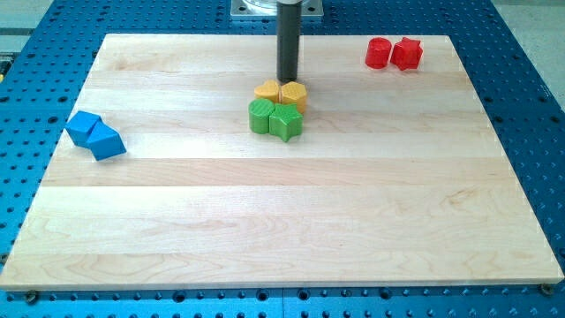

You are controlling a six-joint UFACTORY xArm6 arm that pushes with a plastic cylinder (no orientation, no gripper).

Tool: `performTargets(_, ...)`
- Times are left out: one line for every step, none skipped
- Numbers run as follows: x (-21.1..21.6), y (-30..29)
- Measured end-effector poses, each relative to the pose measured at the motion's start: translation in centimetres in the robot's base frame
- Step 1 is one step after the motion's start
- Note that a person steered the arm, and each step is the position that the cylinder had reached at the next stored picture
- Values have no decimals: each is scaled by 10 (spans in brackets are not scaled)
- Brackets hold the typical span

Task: Push the hexagon into the green star

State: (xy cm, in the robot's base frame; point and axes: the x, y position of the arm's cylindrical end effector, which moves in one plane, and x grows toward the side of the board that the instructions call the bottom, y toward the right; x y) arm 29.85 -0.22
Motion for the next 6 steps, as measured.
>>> performTargets(31, -17)
performTargets(12, -11)
performTargets(-4, 31)
performTargets(32, 35)
performTargets(45, 31)
performTargets(39, 43)
